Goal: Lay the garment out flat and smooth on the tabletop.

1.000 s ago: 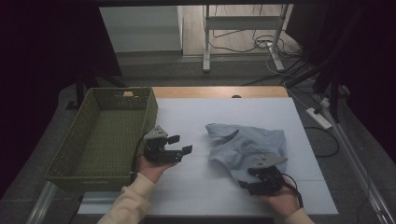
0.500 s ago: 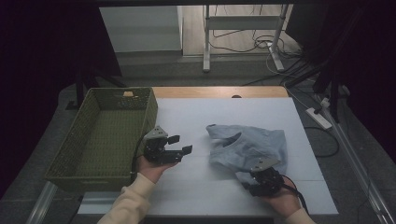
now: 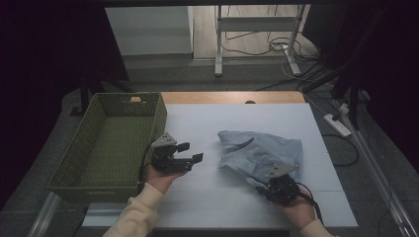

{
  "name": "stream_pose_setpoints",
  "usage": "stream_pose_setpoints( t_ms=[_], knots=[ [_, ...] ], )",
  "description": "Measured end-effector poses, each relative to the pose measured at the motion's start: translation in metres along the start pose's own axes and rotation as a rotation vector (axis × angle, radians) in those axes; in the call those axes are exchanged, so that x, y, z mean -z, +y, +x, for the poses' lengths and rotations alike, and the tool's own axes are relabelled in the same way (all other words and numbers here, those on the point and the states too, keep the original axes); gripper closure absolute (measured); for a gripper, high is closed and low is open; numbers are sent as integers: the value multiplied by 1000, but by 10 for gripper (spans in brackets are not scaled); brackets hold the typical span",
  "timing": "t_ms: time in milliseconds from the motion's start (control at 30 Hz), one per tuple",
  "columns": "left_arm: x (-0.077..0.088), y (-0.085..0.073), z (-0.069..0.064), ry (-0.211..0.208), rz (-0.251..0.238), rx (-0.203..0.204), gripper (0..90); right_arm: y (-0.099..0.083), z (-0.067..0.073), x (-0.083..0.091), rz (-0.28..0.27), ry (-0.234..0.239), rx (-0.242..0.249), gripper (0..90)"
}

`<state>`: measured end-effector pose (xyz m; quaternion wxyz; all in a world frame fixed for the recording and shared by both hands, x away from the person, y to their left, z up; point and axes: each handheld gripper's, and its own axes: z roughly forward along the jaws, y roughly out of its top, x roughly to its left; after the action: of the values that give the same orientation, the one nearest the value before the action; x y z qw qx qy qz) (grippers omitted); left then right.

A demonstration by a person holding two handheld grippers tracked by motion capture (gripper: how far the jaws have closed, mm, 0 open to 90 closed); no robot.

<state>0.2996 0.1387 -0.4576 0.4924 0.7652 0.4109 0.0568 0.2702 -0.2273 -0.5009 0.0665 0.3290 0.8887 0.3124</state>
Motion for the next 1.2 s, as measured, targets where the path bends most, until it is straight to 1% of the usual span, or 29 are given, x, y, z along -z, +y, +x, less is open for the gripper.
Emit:
stream_pose_setpoints(
  t_ms=[67, 100, 200, 233, 333, 400, 600, 700, 800, 833, 900, 1000, 1033, 1100, 1200],
  knots=[
    [1, 0, 1, 1, -2, 1, 277, 5, 6, -2, -20, 37, -8, 772],
    [1, 0, 1, 1, -2, 1, 277, 9, 9, -3, -31, 51, -3, 772],
    [1, 0, 1, 1, -3, 0, 277, 18, 22, -6, -60, 80, 11, 772],
    [1, 0, 1, 1, -4, 0, 277, 21, 25, -7, -72, 93, 9, 772],
    [2, 0, 1, 2, -6, 1, 277, 29, 32, -10, -97, 109, 6, 772],
    [3, 1, 2, 3, -9, 1, 277, 32, 36, -12, -110, 128, -6, 772],
    [4, 1, 3, 6, -14, 4, 278, 42, 53, -20, -129, 163, -3, 770],
    [3, 1, 2, 7, -12, 3, 278, 47, 63, -27, -138, 193, 2, 770],
    [3, 1, 3, 8, -11, 2, 277, 52, 75, -36, -134, 210, 33, 767],
    [3, 1, 3, 8, -10, 2, 278, 53, 78, -39, -134, 216, 36, 764],
    [3, 1, 3, 9, -9, 1, 277, 55, 81, -44, -131, 219, 50, 752],
    [3, 1, 3, 9, -7, 0, 276, 56, 81, -47, -130, 228, 56, 702],
    [3, 1, 3, 9, -7, 0, 277, 56, 80, -47, -140, 236, 57, 668],
    [3, 1, 3, 9, -7, 0, 276, 56, 79, -44, -165, 269, 49, 578],
    [4, 1, 3, 9, -8, 0, 276, 55, 75, -34, -208, 265, 58, 511]
  ],
)
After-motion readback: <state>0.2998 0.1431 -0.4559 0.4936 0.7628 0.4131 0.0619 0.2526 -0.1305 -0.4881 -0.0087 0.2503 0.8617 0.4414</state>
